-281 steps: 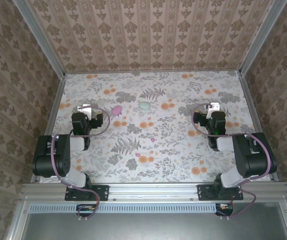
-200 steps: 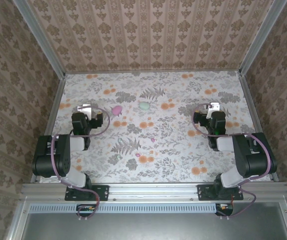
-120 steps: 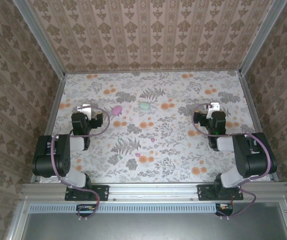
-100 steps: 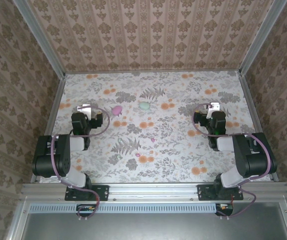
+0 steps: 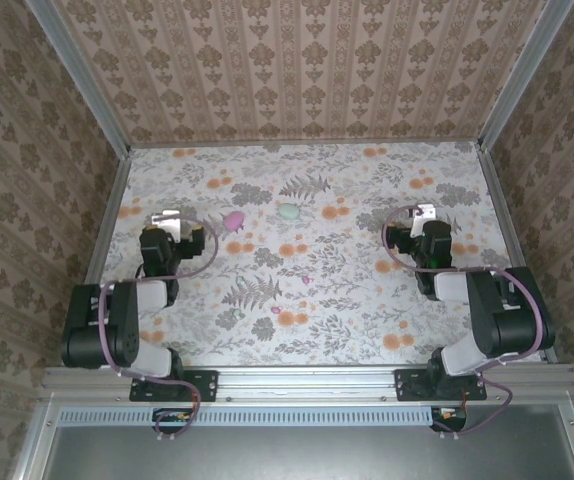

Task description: Insert wireless bluetooth earbuds into charging case

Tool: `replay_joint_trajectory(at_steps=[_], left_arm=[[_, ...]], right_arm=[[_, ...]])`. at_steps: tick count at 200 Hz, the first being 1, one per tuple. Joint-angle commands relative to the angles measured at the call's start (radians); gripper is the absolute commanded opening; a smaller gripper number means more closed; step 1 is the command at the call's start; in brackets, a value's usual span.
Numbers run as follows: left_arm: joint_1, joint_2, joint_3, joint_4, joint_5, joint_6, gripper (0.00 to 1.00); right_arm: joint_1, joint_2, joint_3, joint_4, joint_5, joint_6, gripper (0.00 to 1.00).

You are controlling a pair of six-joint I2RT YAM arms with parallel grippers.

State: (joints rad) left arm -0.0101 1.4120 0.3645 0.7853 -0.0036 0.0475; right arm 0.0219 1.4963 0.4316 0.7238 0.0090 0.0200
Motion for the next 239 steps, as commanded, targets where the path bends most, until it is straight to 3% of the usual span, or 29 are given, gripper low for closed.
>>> replay_joint_trajectory(at_steps=[1,53,100,146,211,239], left_arm=[[0.021,-0.091,0.028,-0.115,-0.008,-0.062,1.00],[0.043,-0.217,0.054,-0.284,-0.022,-0.194,1.00],[0.047,-0.262,0.110,-0.393,0.151,-0.275,1.00],[0.043,-0.188,0.193,-0.484,0.304,-0.382,1.00],[0.028,-0.175,0.193,-0.542,0.331,-0.443,1.00],[0.028,-0.209,0.177,-0.563,0.314,-0.444,1.00]], right_arm=[[-0.005,-0.076,0.130,-0.261,-0.054,-0.014,1.00],[0.001,-0.052,0.364,-0.590,-0.348,-0.026,0.95],[0.095,0.147,0.658,-0.851,-0.546,-0.124,0.83],[0.240,0.376,0.947,-1.087,-0.481,-0.339,0.78],[0.364,0.580,1.211,-1.255,-0.371,-0.589,0.75],[0.379,0.650,1.294,-1.312,-0.381,-0.673,0.73]])
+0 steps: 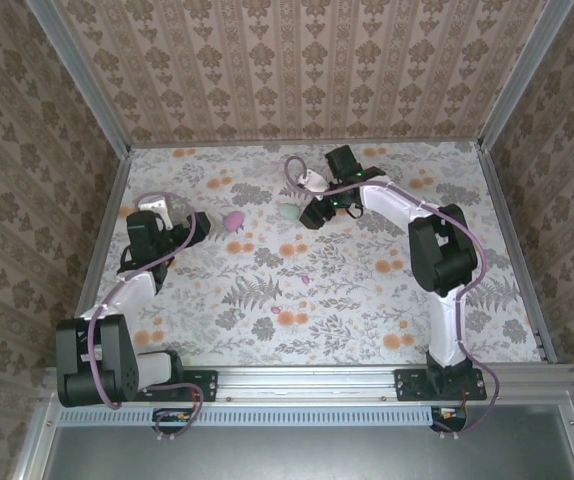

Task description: Insert wireless bluetooth earbuds into charging case

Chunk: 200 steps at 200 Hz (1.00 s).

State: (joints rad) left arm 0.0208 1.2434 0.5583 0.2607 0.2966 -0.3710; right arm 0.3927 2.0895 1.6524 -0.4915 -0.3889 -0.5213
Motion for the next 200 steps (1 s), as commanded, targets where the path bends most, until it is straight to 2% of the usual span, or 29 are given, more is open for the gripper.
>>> replay_joint_trajectory(at_steps=[1,93,164,200], left_arm=[[-0.003,-0.042,-0.018,-0.039,0.013,-0.026,1.00],[0.000,-0.202,-0.060,-0.123,-0.012,-0.007,1.00],[0.006,-0.272,-0.080,-0.160,-0.024,0.013,1.00],[0.009,-0.303,-0.088,-0.169,-0.018,0.013,1.00]], right_arm=[[0.009,0.060,0.076,-0.097,0.017,-0.134,0.73],[0.050,0.277,0.373,-0.253,0.012,-0.299,0.75],[0.084,0.443,0.608,-0.368,0.086,-0.313,0.78],[0.083,0.487,0.641,-0.404,0.101,-0.320,0.77]])
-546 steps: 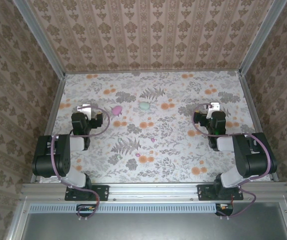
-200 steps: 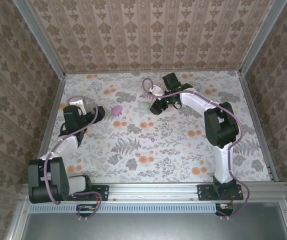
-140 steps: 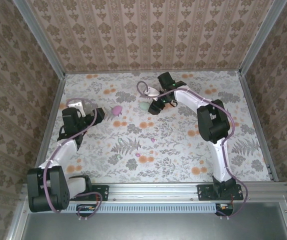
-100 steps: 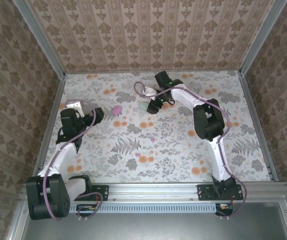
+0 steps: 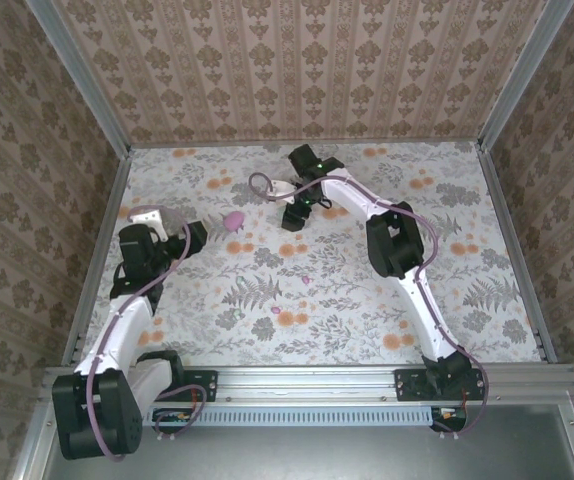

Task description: Insert wireless bluetooth earbuds into charging case

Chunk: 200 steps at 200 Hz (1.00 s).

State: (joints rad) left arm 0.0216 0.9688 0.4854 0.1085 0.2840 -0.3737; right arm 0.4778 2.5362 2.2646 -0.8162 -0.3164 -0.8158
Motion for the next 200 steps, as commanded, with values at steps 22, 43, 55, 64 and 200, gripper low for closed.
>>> replay_joint_trajectory(at_steps=[22,43,55,64,200], left_arm=[[0.009,-0.039,-0.016,-0.016,-0.012,0.008,1.00],[0.008,-0.057,-0.019,-0.024,-0.005,-0.007,1.00],[0.008,-0.068,-0.026,-0.027,-0.003,-0.016,1.00],[0.008,-0.078,-0.031,-0.029,0.000,-0.023,1.00],[0.006,-0.173,-0.073,-0.060,-0.006,-0.050,1.00]], right_arm=[[-0.002,0.054,0.027,-0.078,0.013,-0.025,0.74],[0.000,0.069,0.035,-0.078,-0.006,-0.008,0.72],[0.001,0.071,0.034,-0.078,-0.016,-0.008,0.66],[0.001,0.072,0.035,-0.079,-0.015,-0.009,0.61],[0.002,-0.238,-0.427,-0.003,-0.018,-0.216,0.45]])
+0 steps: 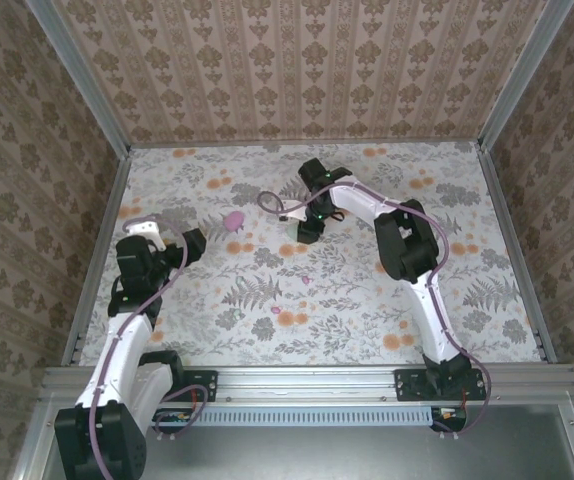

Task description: Insert wireless bluetooth earbuds into charging case

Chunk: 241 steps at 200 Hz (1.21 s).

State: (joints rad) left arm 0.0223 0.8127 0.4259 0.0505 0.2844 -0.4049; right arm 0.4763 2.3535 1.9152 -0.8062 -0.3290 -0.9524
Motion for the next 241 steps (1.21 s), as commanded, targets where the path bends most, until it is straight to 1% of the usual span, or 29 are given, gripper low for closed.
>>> replay_joint_trajectory(at_steps=[1,18,42,48,58,77,104,152,165,190,199,218,226,241], left_arm=[[0.005,-0.017,-0.013,-0.002,-0.006,-0.018,1.00],[0.006,-0.021,-0.005,-0.015,-0.001,-0.020,1.00],[0.006,-0.042,-0.013,-0.021,0.000,-0.019,1.00],[0.006,-0.048,-0.019,-0.019,-0.003,-0.019,1.00],[0.006,-0.057,-0.027,-0.015,-0.009,-0.017,1.00],[0.005,-0.065,-0.032,-0.014,-0.016,-0.013,1.00],[0.006,-0.072,-0.027,-0.026,-0.014,-0.010,1.00],[0.007,-0.076,-0.024,-0.026,-0.001,-0.012,1.00],[0.006,-0.076,-0.021,-0.026,0.010,-0.012,1.00],[0.006,-0.075,-0.017,-0.014,0.047,-0.021,1.00],[0.006,-0.070,-0.013,-0.014,0.061,-0.029,1.00],[0.002,-0.041,0.014,-0.024,0.106,-0.052,0.95],[-0.003,-0.024,0.029,-0.026,0.127,-0.062,0.93],[-0.029,0.013,0.058,-0.017,0.161,-0.089,0.90]], right_arm=[[0.004,-0.056,-0.081,-0.010,-0.008,-0.077,0.45],[0.000,-0.075,-0.103,0.016,-0.038,-0.073,0.45],[-0.002,-0.080,-0.130,0.047,-0.027,-0.089,0.45],[-0.003,-0.080,-0.133,0.047,-0.026,-0.097,0.47],[-0.005,-0.082,-0.144,0.061,-0.023,-0.105,0.51],[-0.008,-0.083,-0.161,0.083,-0.015,-0.110,0.53],[-0.008,-0.085,-0.171,0.102,-0.008,-0.108,0.61],[-0.016,-0.110,-0.213,0.162,0.012,-0.077,0.62],[-0.019,-0.125,-0.233,0.177,0.006,-0.075,0.60],[-0.024,-0.149,-0.253,0.185,-0.028,-0.067,0.47],[-0.023,-0.161,-0.262,0.201,-0.036,-0.056,0.44],[-0.024,-0.209,-0.294,0.254,-0.062,-0.009,0.39],[-0.023,-0.237,-0.311,0.265,-0.079,0.009,0.38],[-0.021,-0.306,-0.358,0.341,-0.111,0.054,0.36]])
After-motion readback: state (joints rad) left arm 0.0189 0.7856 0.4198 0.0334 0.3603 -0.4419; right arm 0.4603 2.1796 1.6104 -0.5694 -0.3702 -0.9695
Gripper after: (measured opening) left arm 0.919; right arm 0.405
